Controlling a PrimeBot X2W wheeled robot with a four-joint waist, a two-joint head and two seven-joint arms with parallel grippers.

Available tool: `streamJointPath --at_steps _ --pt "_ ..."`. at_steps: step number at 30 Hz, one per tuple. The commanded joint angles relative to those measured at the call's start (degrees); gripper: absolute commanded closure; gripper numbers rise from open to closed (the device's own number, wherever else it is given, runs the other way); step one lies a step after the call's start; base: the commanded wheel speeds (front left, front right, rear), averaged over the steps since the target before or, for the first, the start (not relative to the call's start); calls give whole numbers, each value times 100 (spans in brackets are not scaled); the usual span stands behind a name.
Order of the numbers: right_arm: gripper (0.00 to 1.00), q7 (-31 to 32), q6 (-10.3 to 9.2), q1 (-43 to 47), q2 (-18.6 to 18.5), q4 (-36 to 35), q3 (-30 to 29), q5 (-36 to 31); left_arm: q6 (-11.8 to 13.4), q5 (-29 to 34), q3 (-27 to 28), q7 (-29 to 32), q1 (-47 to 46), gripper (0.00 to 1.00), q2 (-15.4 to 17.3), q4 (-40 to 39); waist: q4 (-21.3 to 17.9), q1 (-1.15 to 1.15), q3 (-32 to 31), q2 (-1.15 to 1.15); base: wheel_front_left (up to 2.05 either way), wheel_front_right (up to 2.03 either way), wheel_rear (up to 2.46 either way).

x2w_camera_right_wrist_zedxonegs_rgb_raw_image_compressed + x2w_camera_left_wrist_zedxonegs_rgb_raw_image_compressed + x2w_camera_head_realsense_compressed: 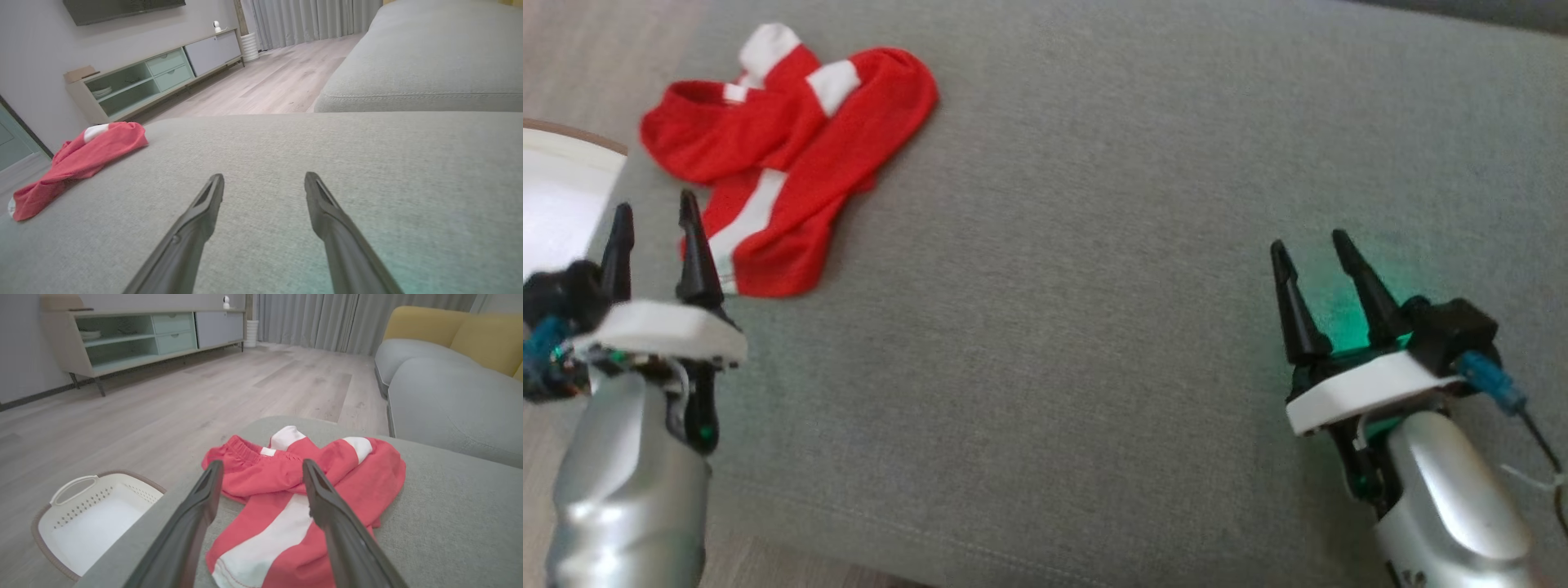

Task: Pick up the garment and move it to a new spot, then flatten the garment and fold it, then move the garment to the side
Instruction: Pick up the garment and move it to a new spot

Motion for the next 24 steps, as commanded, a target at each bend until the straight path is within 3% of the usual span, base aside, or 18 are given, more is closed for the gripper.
streamJointPath --at_steps 1,5,14,15,16,17,24 --pt "0 40 37 -148 -55 -262 86 23 -25 -152 37 97 -252 0 331 21 -204 -1 232 0 0 0 0" --pt "0 228 37 -151 -155 -521 12 -28 -27 -626 -337 541 -537 0 563 703 -413 -1 476 0 0 0 0" --pt "0 355 37 -78 -261 -727 -101 -36 -28 -1056 -613 1050 -690 0 644 1690 -580 -1 618 0 0 0 0" --pt "0 360 37 -69 -260 -734 -112 -37 -28 -1074 -639 1051 -711 16 651 1767 -583 -1 610 0 0 0 0" --pt "0 364 37 -60 -257 -736 -123 -39 -28 -1087 -670 1034 -734 86 654 1825 -582 -1 598 0 0 0 0" --pt "0 367 37 -51 -250 -736 -133 -39 -28 -1083 -694 1017 -756 100 672 1897 -579 -1 581 0 0 0 0" --pt "0 327 37 -39 -144 -655 -124 -14 -4 -1002 -786 648 -1023 100 853 2197 -539 -1 405 0 0 0 0"
